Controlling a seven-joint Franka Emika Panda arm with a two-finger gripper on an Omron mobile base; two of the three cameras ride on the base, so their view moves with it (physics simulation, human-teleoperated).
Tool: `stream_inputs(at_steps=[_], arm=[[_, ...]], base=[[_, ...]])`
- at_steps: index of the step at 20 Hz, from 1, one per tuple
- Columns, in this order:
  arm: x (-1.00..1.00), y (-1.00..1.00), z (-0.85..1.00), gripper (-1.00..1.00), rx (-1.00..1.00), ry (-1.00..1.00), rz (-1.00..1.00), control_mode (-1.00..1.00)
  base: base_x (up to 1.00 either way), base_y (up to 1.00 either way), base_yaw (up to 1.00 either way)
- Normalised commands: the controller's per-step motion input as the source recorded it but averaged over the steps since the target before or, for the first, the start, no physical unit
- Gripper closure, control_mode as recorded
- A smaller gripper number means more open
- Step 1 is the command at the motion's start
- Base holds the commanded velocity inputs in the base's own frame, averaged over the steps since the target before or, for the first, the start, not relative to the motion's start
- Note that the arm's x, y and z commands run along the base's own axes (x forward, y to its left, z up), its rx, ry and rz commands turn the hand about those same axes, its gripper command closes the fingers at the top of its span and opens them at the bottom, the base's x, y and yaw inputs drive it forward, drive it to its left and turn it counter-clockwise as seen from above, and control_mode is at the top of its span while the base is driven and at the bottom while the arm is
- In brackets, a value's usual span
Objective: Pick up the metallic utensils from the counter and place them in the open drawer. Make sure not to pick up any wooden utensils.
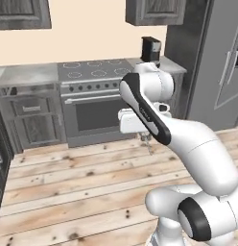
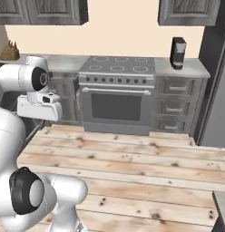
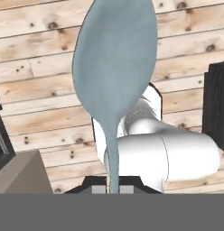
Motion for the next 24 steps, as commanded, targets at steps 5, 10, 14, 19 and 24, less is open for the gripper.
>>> stream_inputs(at_steps=[5, 10, 14, 19, 24], arm=[[0.0, 0.0, 0.0, 1.0, 0.0, 0.0, 0.0, 1.0], [0.0, 0.0, 0.0, 1.0, 0.0, 0.0, 0.0, 1.0], [0.0, 0.0, 0.0, 1.0, 0.0, 0.0, 0.0, 1.0], [0.0, 0.0, 0.0, 1.0, 0.0, 0.0, 0.0, 1.0], [0.0, 0.0, 0.0, 1.0, 0.0, 0.0, 0.0, 1.0]], base=[[1.0, 0.0, 0.13], [1.0, -0.01, 0.15], [1.0, -0.08, 0.19], [1.0, -0.38, 0.34], [0.97, -0.37, 0.44]])
